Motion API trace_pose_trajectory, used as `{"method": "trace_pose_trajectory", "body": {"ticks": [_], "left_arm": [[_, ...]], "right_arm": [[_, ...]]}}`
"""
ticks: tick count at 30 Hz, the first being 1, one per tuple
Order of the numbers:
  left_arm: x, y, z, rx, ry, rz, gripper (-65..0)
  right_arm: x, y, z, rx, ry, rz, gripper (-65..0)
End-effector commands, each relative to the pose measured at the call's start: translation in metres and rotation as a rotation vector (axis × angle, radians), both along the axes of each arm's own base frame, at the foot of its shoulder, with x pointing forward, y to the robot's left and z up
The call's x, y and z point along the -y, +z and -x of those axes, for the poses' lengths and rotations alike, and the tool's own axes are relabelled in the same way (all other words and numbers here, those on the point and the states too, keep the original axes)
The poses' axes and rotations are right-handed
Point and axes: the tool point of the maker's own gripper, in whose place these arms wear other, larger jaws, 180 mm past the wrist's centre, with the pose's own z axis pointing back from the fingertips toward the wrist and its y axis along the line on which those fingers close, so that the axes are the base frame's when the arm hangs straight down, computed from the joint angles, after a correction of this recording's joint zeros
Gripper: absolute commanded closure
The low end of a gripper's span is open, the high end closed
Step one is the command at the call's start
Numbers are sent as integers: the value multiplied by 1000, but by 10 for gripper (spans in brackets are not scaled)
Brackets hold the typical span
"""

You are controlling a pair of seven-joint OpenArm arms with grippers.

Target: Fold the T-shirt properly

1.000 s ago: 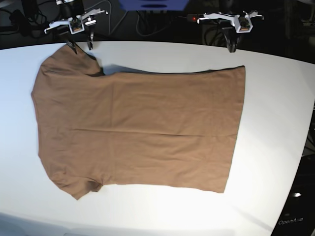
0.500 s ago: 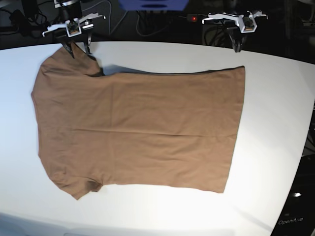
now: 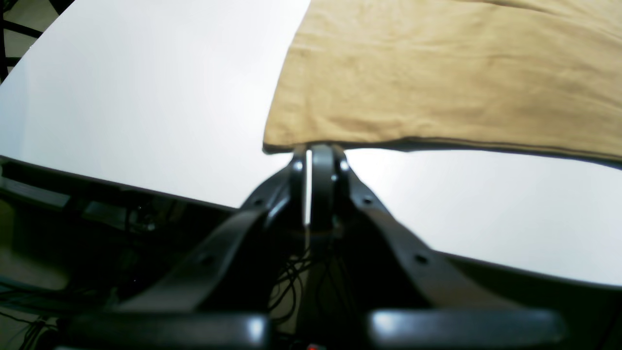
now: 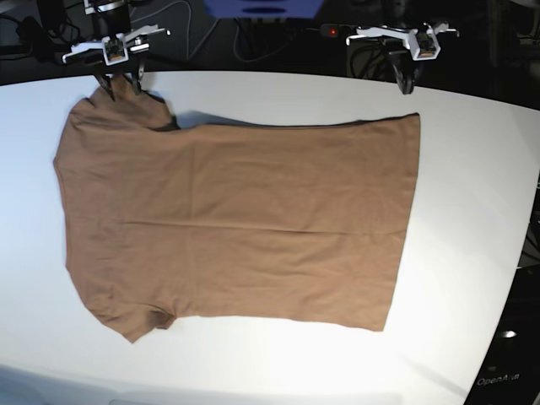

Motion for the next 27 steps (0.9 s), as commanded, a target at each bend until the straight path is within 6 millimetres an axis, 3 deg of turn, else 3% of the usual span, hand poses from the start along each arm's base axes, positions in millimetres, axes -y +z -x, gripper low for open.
{"method": "trace_pose_trajectory", "body": {"ticks": [1,17,19,27], "left_arm": [[-1,6,0,25,2,-6,-11],[-1,6,1,24,3,-7,-11],[-10,7,2,23,18,-25,-11],[-22,9,3,24,39,-52,-11]], "right_arm": [[8,-5,8,-42,-8,26,-264],[3,-10,15,-71,43,70,-263],[3,-10,18,-79,44,70,-263],[2,-38,40,-166,60,78,-263]]}}
